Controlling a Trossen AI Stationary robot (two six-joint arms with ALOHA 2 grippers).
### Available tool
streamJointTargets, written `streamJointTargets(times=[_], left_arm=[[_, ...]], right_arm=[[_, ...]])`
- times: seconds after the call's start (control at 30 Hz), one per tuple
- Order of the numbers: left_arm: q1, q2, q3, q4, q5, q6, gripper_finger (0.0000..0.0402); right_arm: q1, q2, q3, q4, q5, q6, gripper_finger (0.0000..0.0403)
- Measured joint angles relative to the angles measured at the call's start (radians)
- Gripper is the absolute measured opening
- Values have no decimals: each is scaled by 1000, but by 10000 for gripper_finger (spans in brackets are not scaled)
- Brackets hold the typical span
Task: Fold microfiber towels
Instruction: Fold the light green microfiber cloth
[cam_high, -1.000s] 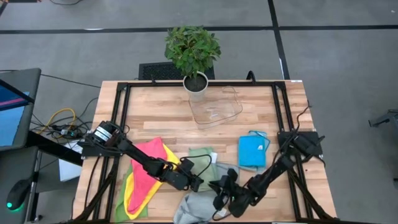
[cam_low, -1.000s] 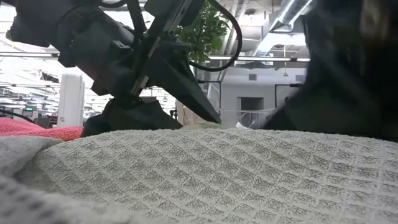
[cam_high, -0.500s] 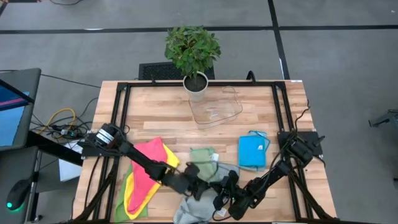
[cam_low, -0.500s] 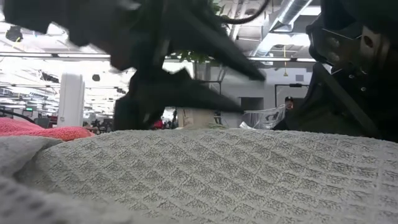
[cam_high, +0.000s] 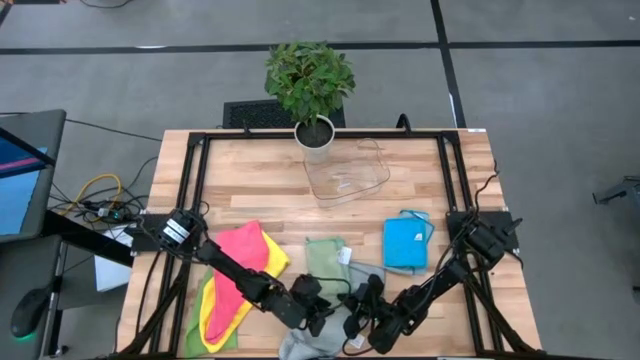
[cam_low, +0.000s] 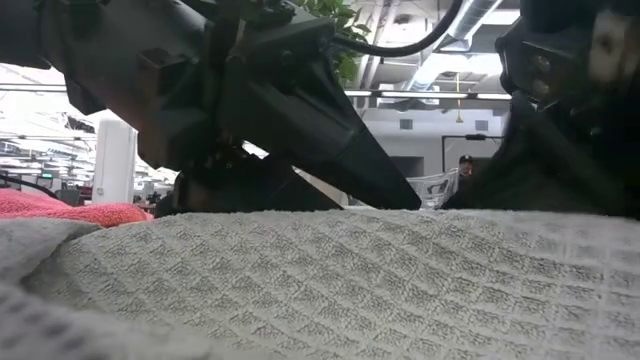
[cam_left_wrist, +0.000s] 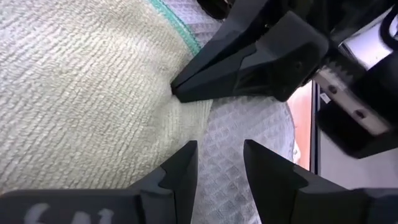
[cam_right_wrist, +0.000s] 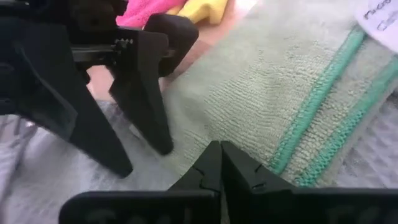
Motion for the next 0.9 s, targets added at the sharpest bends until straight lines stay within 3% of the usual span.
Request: streamJointTargets(times=[0.13,0.33,0.43,0.57,0.73,0.9], left_arm=[[0,1,-1,3,7,-1,125],[-1,5,10,1,0,29,125],[-1,6,18,-4,4,35,125],[-1,6,19,-1,4,35,125],[0,6,19,1,18,27,125],[2,-31,23,-11,69,46,125]], right_arm=[[3,-98,-5,-19,-37,-73,23],[-14,-257,-3,-211,139,-251,19],[-55,-273,-4,-288,116,-236,25],[-60,-241,-3,-279,82,-179,32],[-49,-203,-2,-248,170,-140,22],[-34,-58,-2,-149,88,-19,18]])
